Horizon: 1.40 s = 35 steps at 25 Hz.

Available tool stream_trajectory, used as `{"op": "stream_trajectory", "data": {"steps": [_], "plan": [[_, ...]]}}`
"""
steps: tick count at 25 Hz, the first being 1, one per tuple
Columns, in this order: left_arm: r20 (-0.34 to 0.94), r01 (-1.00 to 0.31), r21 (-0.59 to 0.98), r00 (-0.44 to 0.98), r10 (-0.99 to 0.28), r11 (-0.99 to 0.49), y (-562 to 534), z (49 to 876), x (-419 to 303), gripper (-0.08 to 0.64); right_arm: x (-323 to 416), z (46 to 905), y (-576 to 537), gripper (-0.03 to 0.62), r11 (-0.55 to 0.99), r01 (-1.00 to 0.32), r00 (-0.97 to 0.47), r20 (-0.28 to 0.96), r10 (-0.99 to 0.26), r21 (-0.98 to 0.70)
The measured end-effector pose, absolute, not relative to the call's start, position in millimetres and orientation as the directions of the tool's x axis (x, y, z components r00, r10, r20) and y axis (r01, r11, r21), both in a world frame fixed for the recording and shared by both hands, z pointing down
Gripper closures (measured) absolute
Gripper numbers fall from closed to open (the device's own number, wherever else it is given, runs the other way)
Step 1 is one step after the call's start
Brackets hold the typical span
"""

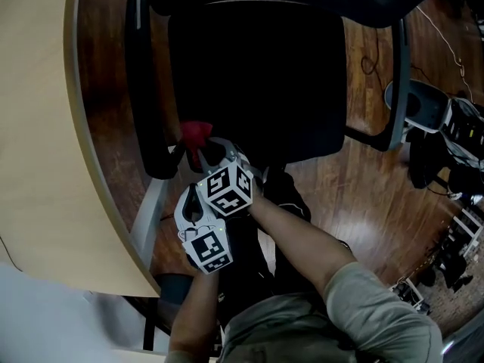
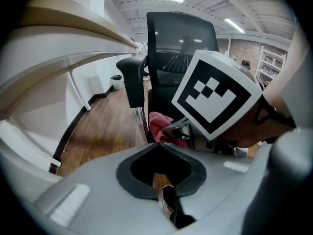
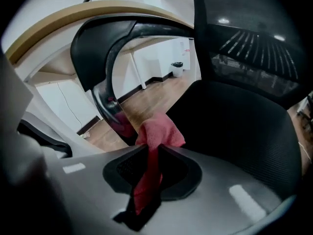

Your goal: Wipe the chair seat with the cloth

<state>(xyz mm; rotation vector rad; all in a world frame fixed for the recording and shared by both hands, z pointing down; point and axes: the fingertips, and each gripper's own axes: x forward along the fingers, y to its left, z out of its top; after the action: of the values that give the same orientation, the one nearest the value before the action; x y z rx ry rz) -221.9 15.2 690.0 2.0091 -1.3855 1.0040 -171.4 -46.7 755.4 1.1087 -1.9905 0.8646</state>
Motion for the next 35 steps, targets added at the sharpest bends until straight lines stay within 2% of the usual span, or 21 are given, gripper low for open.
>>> {"op": "stream_trajectory", "data": {"steps": [5, 9, 19, 26, 35], "plan": [[0.792, -0.927, -0.014, 0.219, -0.57, -0.375, 9.5, 694.1, -218.4, 0.555, -153.9, 762.3, -40.3, 0.528, 0.376, -0.904, -0.364, 0.823, -0.435, -0.201], [0.795, -0.91, 0.004, 0.255, -0.551, -0.415, 19.5, 695.4, -189.2, 0.555, -113.1, 763.6, -32.8, 0.528, 0.297, -0.937, -0.309, 0.834, -0.458, -0.184], [0.772, -0.802, 0.052, 0.41, -0.485, -0.595, 45.0, 673.7, -56.8, 0.555, 78.8, 752.2, 6.5, 0.528, -0.019, -0.998, -0.043, 0.871, -0.489, -0.06], [0.757, -0.744, 0.06, 0.469, -0.455, -0.666, 59.9, 668.0, 16.7, 0.555, 192.3, 753.4, 51.2, 0.528, -0.311, -0.95, 0.162, 0.885, -0.436, 0.021], [0.755, -0.753, 0.053, 0.46, -0.467, -0.656, 74.6, 669.8, 52.1, 0.555, 220.4, 768.4, 82.7, 0.528, -0.34, -0.94, 0.181, 0.896, -0.405, 0.036]]}}
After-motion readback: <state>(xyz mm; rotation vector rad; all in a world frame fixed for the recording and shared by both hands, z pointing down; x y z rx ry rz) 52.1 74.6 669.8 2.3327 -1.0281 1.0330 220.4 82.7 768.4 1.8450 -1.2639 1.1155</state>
